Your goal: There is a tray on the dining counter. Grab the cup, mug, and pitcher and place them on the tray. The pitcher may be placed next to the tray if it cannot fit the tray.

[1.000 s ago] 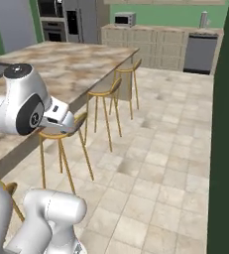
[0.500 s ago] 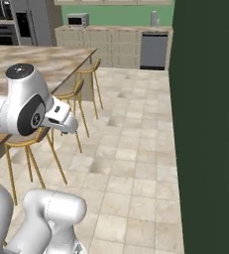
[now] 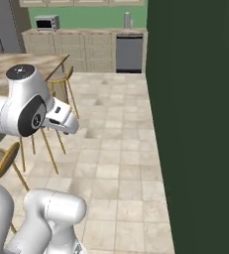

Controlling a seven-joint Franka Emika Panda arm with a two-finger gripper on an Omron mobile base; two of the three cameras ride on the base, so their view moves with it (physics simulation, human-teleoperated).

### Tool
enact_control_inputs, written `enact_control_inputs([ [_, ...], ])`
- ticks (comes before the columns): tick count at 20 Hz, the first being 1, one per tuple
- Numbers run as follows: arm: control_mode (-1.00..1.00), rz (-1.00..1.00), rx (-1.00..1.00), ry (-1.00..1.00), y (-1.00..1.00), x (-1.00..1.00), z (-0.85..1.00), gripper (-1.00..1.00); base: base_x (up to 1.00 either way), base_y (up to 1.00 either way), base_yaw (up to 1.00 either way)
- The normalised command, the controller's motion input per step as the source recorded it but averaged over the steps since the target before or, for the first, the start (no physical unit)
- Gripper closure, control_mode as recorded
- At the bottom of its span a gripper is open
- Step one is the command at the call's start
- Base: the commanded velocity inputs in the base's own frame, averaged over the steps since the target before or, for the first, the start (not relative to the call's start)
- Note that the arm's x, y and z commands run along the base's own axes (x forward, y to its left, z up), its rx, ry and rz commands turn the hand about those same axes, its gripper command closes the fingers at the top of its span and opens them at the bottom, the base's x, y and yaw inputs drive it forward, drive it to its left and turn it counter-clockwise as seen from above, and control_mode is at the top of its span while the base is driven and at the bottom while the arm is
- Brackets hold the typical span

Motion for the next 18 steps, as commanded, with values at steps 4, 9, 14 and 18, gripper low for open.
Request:
enact_control_inputs([
  [4,1.00,0.00,0.00,0.00,0.00,0.00,0.00,-1.00,0.97,0.00,-0.19],
  [9,1.00,0.00,0.00,0.00,0.00,0.00,0.00,-1.00,0.86,0.02,-0.12],
  [14,1.00,0.00,0.00,0.00,0.00,0.00,0.00,-1.00,0.95,0.10,-0.07],
  [18,1.00,0.00,0.00,0.00,0.00,0.00,0.00,-1.00,1.00,0.19,-0.01],
])
